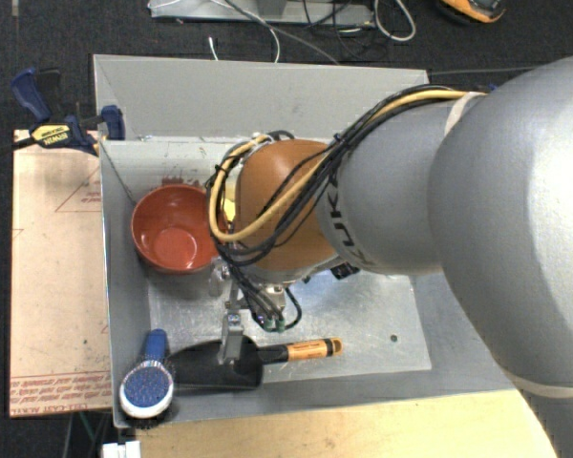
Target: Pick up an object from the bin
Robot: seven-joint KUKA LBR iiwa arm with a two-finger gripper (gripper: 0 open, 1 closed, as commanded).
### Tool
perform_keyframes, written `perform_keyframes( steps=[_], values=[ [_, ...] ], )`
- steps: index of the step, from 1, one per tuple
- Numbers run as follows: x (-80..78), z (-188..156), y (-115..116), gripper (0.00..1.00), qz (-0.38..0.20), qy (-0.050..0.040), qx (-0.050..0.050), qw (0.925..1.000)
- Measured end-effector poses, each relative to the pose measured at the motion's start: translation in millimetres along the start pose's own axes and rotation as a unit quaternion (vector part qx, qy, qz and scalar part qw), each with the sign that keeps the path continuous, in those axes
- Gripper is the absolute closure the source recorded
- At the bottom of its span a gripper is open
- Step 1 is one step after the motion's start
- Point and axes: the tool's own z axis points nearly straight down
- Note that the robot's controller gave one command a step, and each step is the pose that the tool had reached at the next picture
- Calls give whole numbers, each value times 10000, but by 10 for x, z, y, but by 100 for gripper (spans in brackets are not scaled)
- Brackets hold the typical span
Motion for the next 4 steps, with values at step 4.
perform_keyframes(
  steps=[4],
  values=[
    [197,583,331,0,-3403,-103,-15,9403]
  ],
)
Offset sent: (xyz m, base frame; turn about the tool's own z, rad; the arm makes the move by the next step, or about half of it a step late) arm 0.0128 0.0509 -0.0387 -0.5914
